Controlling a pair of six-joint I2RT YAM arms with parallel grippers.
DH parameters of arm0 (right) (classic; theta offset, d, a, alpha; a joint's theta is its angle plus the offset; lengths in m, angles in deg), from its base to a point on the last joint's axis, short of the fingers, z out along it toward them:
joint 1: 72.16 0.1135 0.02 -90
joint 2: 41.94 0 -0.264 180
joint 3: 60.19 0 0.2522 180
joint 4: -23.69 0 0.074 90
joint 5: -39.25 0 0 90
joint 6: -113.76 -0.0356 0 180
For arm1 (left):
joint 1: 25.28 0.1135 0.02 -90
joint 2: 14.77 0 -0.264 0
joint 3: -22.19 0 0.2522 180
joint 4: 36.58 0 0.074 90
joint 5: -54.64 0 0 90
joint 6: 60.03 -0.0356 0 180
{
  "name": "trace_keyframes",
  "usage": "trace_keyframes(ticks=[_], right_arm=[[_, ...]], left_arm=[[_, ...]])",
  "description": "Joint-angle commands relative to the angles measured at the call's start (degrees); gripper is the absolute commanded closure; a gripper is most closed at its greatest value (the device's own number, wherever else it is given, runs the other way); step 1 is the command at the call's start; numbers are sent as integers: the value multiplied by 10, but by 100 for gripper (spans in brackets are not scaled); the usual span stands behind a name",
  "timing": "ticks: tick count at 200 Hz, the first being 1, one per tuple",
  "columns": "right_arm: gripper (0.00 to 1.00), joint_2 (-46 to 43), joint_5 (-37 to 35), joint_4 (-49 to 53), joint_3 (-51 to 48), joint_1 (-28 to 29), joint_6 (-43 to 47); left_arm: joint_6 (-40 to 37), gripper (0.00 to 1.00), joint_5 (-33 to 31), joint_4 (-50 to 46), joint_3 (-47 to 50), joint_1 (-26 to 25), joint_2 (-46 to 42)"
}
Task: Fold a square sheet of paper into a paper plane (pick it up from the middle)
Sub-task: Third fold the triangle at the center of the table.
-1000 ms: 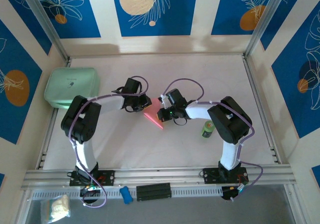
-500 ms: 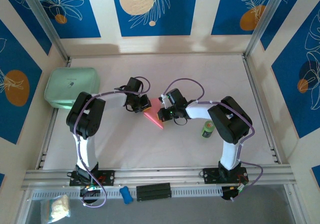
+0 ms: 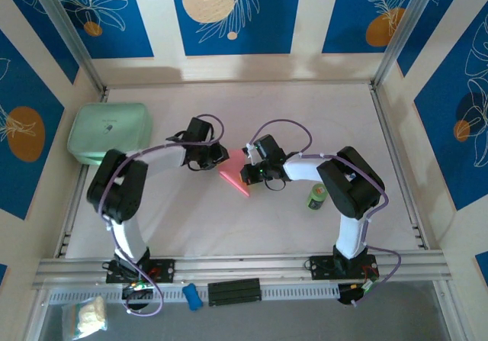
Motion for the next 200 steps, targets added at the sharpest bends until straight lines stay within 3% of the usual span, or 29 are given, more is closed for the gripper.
trace_keyframes(ticks=[1,64,200], right_arm=[[100,19,-6,41,-3,-4,-12],[100,28,-10,64,11,-4,-18],[100,35,-14,72,16,-5,-22]], left_arm=[[61,79,-1,95,66,-9,-53],[167,80,5,225,164,-81,-47],[163,86,-42,212,173,-96,-13]])
